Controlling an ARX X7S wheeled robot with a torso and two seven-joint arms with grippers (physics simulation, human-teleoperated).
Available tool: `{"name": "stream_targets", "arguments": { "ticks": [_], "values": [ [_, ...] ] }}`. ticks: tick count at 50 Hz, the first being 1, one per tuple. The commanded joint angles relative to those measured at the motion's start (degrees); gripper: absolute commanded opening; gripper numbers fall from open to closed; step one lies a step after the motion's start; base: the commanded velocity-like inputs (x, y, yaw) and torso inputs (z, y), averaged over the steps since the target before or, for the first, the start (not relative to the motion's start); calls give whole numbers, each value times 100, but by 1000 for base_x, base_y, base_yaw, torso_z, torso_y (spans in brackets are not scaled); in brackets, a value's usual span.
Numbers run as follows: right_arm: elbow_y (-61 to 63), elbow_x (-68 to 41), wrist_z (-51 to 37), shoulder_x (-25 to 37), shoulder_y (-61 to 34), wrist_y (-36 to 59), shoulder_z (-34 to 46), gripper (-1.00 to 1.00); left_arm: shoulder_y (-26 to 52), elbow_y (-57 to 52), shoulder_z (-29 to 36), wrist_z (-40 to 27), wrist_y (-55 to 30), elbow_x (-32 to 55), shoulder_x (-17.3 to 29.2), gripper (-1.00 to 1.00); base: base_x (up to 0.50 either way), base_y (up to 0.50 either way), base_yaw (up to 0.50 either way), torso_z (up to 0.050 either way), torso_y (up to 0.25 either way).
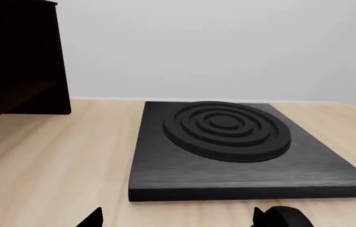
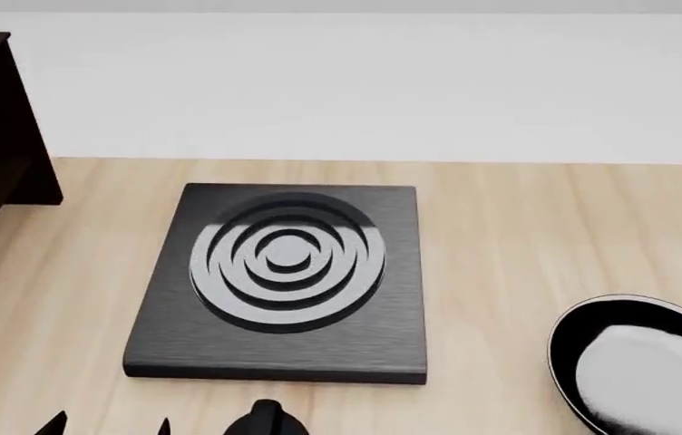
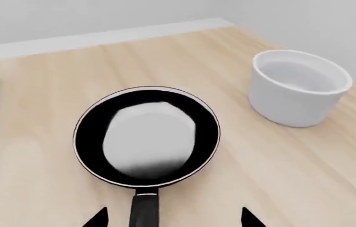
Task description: Put the frying pan on the cabinet shelf.
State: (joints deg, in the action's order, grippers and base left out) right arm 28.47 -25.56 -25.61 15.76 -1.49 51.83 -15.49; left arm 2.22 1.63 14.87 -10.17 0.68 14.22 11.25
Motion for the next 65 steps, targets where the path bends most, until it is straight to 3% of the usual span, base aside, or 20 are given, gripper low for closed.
{"name": "stream_targets", "arguments": {
  "ticks": [1,31,65],
  "values": [
    [-583,-21,118,-74,213,-267,-259,100,-7,-76,35,-51,-57,27,30,100,0,0,0,0,0],
    [-1481,-10,415,-281,48,-476,435,100,30,-24,107,-98,-46,95,83,100,0,0,0,0,0],
    [-2491,109,572,-305,1,-1030,592,100,35,-79,202,-176,-93,163,148,100,1,0,0,0,0]
  ]
}}
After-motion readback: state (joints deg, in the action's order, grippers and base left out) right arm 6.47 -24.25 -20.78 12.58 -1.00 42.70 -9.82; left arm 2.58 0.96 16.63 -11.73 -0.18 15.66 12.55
